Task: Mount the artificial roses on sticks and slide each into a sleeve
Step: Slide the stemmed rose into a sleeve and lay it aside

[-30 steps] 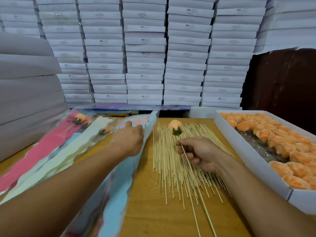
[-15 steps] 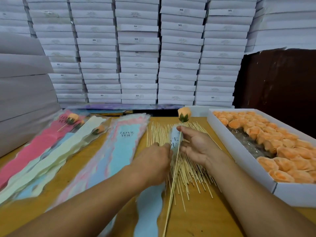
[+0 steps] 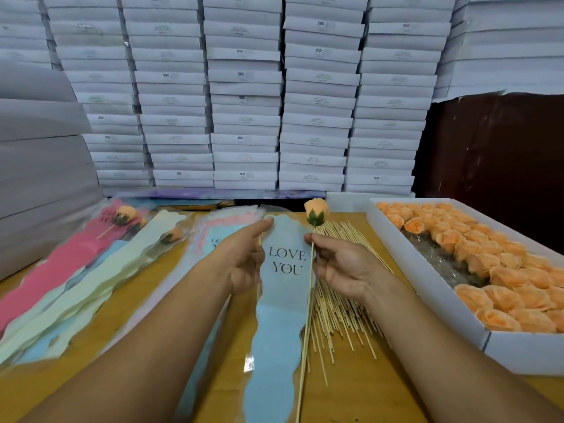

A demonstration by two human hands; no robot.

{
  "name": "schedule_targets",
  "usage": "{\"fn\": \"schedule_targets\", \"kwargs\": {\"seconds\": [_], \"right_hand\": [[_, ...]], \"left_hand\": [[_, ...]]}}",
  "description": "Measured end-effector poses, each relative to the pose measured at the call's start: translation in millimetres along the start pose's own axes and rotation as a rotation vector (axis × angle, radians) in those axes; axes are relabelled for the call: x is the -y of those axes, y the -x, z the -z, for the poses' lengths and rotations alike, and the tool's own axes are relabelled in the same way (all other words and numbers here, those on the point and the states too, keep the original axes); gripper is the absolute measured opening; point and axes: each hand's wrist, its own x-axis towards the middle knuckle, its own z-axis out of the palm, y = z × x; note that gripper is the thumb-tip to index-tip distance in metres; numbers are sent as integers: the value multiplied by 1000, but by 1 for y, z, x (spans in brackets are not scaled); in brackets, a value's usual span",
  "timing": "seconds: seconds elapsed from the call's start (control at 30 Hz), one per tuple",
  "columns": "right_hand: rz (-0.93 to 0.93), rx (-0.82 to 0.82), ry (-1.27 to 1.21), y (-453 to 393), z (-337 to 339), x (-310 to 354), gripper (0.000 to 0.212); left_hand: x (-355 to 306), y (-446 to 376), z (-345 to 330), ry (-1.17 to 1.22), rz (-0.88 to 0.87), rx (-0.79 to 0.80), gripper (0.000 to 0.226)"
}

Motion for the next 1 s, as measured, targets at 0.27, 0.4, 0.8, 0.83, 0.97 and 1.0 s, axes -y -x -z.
{"fn": "schedule_targets", "kwargs": {"seconds": [0.27,0.4,0.8,0.83,0.97,1.0], "right_hand": [[-47,69,139,2,-2,-5,13],[-51,66,231,2,-4,-7,12],[-87,41,375,3,-1,-3,15],[-90,21,394,2,0,-3,15],[-126,-22,401,-4,9,0,13],[-134,-23,384,-6,12,1,12]], "left_hand": [[1,-13,8,-63,-11,105,33],[-4,-14,16,-137,0,94,30],[12,-12,30,-153,-20,93,49],[14,-12,32,-151,-15,105,51],[20,-10,36,-140,-2,158,40],[22,-11,37,-141,-7,167,36]]}}
